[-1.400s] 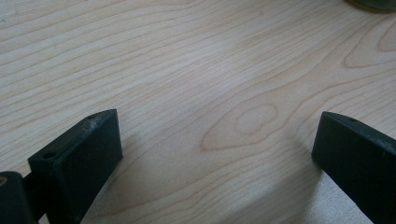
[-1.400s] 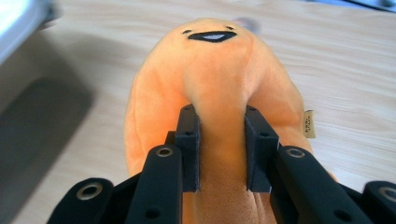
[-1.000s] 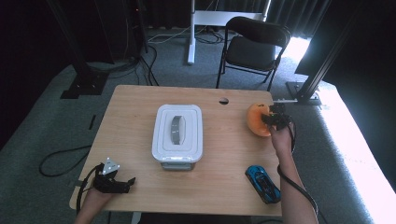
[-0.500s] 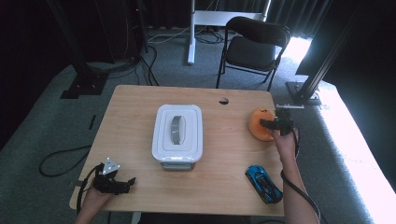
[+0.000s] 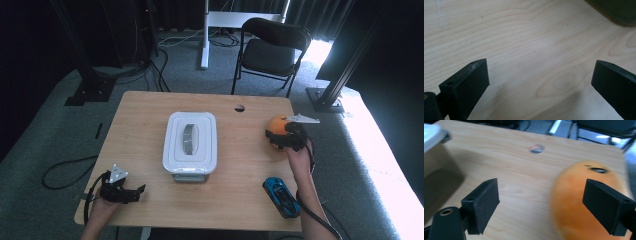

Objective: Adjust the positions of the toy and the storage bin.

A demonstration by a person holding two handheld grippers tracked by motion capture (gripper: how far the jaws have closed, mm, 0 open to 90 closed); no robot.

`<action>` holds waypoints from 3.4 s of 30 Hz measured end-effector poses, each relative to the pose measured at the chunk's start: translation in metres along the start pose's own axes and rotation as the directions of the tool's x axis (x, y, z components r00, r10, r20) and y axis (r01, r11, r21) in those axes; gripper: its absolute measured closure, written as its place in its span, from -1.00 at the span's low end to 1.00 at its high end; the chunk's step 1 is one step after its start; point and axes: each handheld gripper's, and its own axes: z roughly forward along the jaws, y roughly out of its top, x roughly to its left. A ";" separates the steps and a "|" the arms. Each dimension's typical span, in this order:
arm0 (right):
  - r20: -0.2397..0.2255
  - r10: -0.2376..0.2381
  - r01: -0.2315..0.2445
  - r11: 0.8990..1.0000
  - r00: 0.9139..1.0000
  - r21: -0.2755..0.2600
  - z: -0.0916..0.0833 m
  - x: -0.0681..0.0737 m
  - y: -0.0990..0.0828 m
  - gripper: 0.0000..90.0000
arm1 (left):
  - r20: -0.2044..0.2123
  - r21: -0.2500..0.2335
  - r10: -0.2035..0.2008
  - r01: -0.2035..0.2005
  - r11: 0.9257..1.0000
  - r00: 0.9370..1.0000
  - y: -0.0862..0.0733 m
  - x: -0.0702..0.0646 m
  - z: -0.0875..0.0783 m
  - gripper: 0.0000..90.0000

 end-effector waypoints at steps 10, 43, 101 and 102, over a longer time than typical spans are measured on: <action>-0.095 -0.032 0.036 0.999 0.995 0.035 0.022 0.043 -0.008 -0.71 | 0.026 -0.013 0.000 0.000 1.000 1.000 0.016 0.000 0.017 -0.96; -0.217 -0.021 0.058 0.985 0.976 0.161 0.109 0.113 -0.029 -0.70 | 0.078 -0.065 0.045 -0.039 0.997 0.996 0.091 0.001 0.073 -0.96; -0.429 -0.135 0.227 0.959 0.893 0.172 0.090 0.103 -0.032 -0.44 | 0.149 -0.085 0.139 -0.128 0.988 0.979 0.091 -0.074 0.044 -0.96; -0.433 -0.139 0.233 0.957 0.890 0.171 0.089 0.103 -0.033 -0.44 | 0.152 -0.086 0.145 -0.133 0.987 0.978 0.091 -0.076 0.043 -0.96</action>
